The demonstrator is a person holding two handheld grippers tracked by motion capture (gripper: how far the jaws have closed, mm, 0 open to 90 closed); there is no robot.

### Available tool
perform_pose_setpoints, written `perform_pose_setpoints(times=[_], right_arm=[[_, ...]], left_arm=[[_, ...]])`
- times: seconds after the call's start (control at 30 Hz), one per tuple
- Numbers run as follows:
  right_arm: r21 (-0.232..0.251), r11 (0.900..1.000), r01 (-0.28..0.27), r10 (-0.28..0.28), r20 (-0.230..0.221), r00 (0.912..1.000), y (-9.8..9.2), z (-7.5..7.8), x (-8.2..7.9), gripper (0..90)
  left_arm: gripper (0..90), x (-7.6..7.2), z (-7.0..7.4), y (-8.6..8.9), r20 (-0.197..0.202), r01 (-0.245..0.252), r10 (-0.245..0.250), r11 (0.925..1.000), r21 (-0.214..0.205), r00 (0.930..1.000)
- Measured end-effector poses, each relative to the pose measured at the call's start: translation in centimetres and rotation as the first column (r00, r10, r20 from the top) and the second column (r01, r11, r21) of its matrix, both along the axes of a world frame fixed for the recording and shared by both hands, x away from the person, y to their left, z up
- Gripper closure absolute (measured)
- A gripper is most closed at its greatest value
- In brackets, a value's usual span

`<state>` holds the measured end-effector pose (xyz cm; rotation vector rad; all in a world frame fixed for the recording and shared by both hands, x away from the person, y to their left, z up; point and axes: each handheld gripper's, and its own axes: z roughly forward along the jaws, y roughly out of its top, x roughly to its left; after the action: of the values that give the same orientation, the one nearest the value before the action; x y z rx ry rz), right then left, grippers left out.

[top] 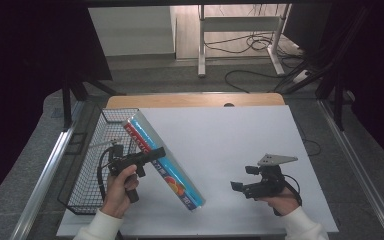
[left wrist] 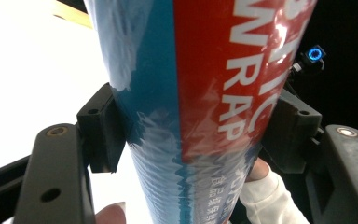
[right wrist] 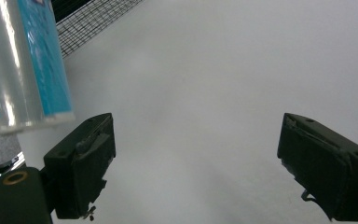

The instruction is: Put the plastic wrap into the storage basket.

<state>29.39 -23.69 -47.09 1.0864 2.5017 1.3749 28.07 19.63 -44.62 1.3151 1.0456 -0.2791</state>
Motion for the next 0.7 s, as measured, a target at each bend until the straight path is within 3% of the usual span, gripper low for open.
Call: perform_pose_setpoints(times=[0.23,0.7], right_arm=[[0.002,1.0000,0.002,-0.002,0.007,1.0000,-0.8,-0.2,-0.1,14.1],[-0.018,0.9989,0.043,-0.042,0.015,0.9990,-1.2,-0.4,0.0,14.2]], left_arm=[[32.0,-1.0,1.8,2.3,0.026,-0.045,0.045,0.9988,0.016,0.9987],[32.0,-1.3,3.2,7.2,0.044,-0.110,0.107,0.9925,0.054,0.9933]])
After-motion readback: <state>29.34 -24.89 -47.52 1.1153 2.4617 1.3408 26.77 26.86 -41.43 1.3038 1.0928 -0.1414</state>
